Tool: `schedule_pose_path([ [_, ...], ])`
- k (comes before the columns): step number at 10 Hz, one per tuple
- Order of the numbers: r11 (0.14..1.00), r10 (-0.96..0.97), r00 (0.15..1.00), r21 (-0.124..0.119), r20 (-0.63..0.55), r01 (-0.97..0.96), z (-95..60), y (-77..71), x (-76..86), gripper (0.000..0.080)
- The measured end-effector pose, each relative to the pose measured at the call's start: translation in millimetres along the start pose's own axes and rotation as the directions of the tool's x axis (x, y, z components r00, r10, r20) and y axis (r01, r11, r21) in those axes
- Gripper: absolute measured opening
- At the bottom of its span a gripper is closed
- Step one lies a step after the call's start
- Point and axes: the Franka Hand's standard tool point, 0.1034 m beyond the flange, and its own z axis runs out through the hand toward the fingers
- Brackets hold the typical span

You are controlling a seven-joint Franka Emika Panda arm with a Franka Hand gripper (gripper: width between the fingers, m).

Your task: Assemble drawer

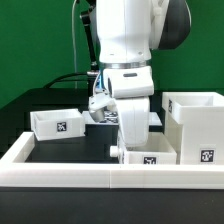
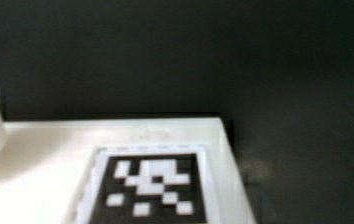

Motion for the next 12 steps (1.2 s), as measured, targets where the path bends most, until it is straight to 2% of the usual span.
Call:
schedule_pose_path([
  [1,1.0,0.001,1.0,-0.01,0.0,-0.001,1.3,-1.0,-0.3,0.0042],
  [2,1.0,0.0,1.0,-0.009,0.0,0.0,1.4,-1.1,0.0,0.0042],
  [3,1.0,-0.007,1.0,-0.022,0.002,0.007,1.9,-0.5,1.8,0.0042],
  [7,1.0,0.001,1.0,-0.009,0.003,-0.001,-2.2,0.2,1.4,0.0042],
  [11,1.0,0.005,1.0,-0.008,0.002,-0.005,-1.1,-0.7,0.9,0.0042],
  [12,1.0,0.007,1.0,-0.03,0.002,-0.007,-0.1,-0.4,0.7,0.0042],
])
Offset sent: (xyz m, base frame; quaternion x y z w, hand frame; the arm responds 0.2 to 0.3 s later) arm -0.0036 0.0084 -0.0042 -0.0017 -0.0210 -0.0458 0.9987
